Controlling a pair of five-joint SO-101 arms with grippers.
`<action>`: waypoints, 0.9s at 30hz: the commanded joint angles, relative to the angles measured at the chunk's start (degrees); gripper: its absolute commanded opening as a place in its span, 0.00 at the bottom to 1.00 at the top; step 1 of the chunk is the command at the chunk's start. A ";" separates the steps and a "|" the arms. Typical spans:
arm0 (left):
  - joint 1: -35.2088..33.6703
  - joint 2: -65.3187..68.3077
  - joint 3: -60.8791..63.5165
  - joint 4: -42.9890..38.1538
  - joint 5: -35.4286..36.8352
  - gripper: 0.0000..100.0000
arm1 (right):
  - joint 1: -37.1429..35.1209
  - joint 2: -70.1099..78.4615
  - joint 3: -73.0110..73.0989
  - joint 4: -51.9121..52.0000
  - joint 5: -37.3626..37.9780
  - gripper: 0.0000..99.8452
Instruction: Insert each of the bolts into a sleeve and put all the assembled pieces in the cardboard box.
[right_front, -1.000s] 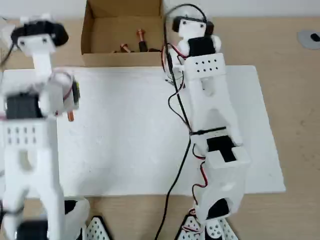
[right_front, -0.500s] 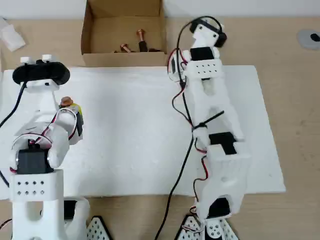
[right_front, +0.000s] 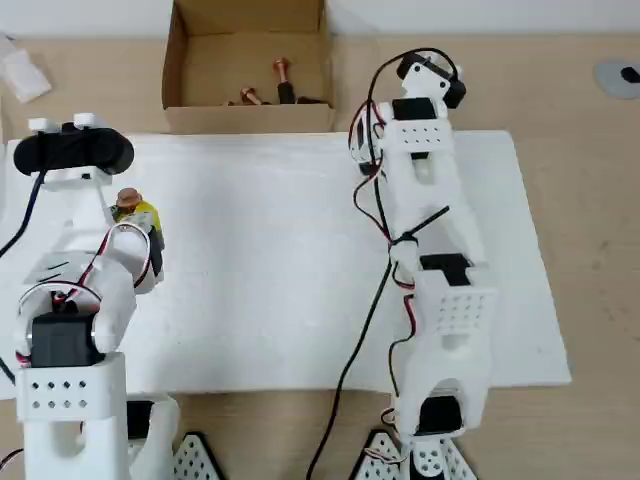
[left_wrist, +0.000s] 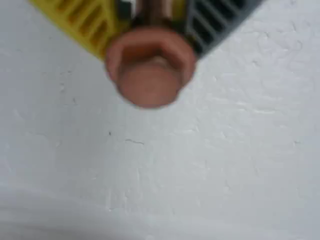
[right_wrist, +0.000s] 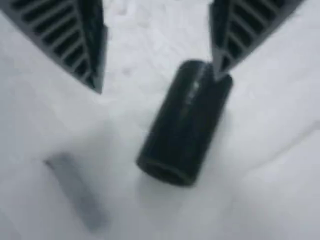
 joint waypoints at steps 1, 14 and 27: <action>0.35 -1.10 -0.44 -1.41 -0.35 0.01 | 0.57 0.22 -5.32 -0.35 -0.44 0.17; 0.26 -1.19 2.99 -1.49 -0.35 0.01 | 0.66 9.01 -12.62 -0.26 -0.62 0.17; 0.26 -1.19 2.46 -1.49 -0.53 0.01 | -1.36 13.05 -15.52 2.64 -0.18 0.17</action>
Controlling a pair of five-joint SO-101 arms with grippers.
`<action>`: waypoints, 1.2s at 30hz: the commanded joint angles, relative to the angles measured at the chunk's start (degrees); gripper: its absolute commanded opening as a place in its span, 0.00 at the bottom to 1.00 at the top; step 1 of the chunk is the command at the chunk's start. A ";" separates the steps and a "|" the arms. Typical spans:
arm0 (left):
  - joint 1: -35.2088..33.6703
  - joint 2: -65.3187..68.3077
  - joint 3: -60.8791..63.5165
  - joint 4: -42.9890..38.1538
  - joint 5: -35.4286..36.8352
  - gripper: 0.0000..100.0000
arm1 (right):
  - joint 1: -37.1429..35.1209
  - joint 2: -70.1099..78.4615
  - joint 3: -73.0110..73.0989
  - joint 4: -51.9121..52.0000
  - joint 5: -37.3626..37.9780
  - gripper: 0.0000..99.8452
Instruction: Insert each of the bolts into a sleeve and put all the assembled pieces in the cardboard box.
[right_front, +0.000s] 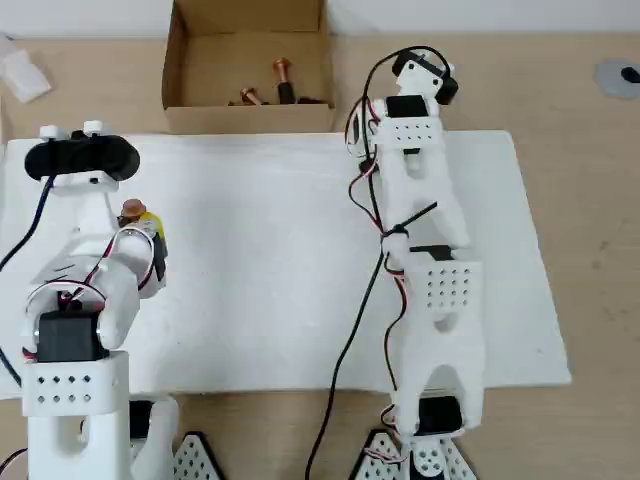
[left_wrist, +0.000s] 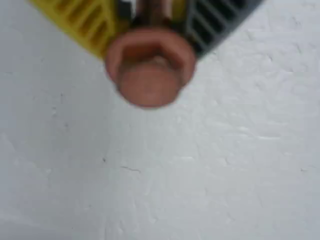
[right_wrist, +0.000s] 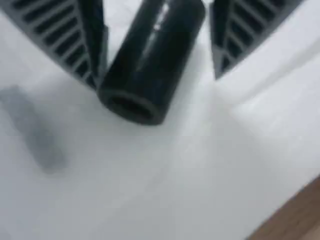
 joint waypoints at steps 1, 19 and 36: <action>0.26 -1.19 -0.97 -1.49 -0.53 0.01 | -1.63 0.04 -1.27 0.70 0.00 0.17; 0.26 -1.19 -0.97 -1.49 -0.62 0.01 | -4.35 0.13 -1.27 5.63 2.55 0.07; 0.26 -1.19 -0.97 -1.49 -0.70 0.01 | -4.70 -0.13 -1.71 11.96 7.65 0.04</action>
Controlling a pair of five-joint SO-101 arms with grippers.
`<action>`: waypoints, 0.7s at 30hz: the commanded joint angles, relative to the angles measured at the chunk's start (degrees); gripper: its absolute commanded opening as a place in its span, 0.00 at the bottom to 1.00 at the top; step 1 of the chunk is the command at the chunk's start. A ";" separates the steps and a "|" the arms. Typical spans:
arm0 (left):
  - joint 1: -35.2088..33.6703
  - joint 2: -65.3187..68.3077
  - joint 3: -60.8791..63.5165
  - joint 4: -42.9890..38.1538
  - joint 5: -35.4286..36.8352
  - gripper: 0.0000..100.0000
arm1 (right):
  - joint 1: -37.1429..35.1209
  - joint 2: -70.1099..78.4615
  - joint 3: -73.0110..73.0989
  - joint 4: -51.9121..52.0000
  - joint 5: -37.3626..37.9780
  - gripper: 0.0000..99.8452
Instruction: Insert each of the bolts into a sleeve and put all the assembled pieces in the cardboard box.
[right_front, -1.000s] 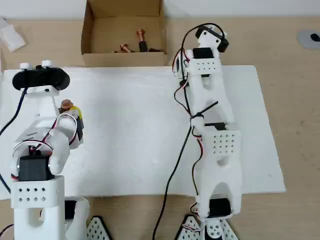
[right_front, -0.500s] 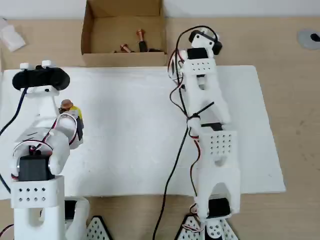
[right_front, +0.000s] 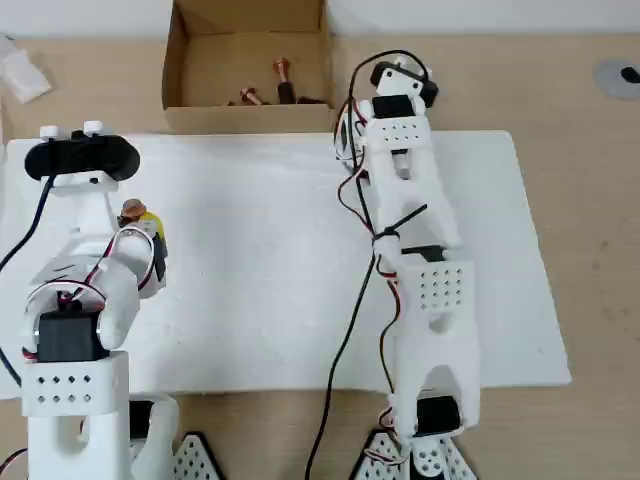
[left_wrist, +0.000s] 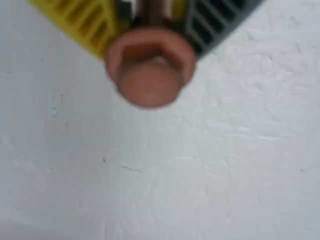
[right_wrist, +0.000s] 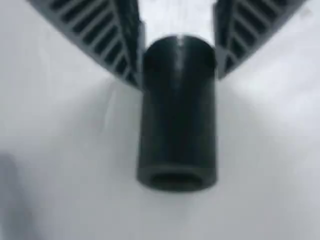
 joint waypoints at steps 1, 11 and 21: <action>0.26 -1.19 -0.97 -1.49 -0.62 0.01 | -1.80 -0.22 -1.36 4.22 1.49 0.03; 0.26 -1.19 -0.97 -1.23 -0.62 0.01 | -5.58 -0.13 -7.34 18.64 9.14 0.02; 0.18 -1.19 -0.97 -0.97 -0.62 0.01 | -8.22 0.04 -9.71 19.87 23.12 0.03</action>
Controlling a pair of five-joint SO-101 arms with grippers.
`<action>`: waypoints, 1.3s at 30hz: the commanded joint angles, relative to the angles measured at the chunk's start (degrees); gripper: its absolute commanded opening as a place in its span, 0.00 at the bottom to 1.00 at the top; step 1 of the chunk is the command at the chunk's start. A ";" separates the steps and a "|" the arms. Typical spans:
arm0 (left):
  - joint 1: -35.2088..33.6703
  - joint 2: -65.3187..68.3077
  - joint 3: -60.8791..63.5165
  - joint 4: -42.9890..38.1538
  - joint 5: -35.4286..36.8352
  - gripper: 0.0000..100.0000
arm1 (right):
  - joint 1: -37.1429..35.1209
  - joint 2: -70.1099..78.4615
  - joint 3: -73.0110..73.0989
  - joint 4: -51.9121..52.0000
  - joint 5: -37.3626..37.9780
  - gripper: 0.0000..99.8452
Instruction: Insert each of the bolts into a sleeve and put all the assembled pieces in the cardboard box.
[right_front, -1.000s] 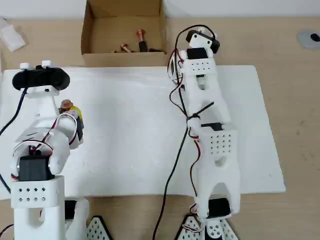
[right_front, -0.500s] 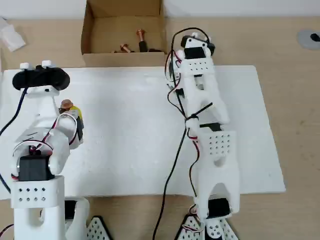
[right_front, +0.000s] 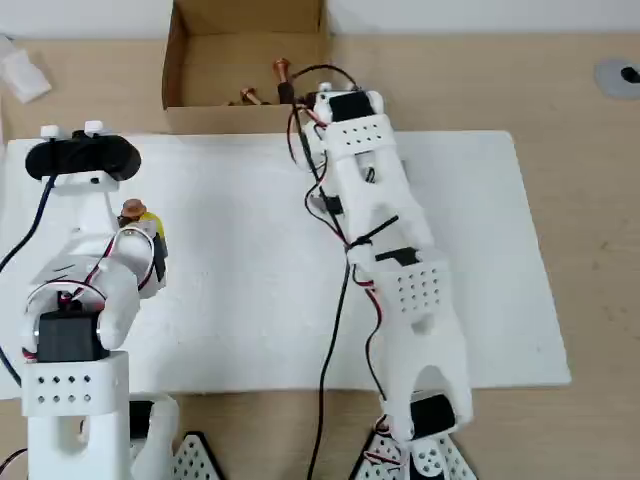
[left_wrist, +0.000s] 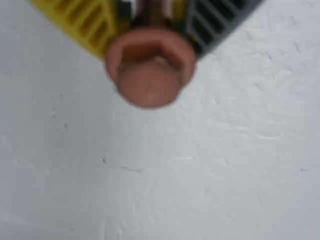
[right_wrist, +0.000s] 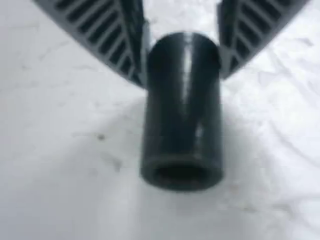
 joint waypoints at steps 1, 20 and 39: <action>0.18 -1.19 -0.97 -0.97 -0.26 0.01 | -0.48 -0.75 -2.86 0.97 4.31 0.03; 0.26 -1.19 -0.79 -0.97 -0.26 0.01 | -0.66 -0.75 2.51 0.09 20.75 0.20; 0.18 -1.19 -0.88 1.05 -2.55 0.01 | -3.56 3.65 -1.98 -3.08 20.84 0.21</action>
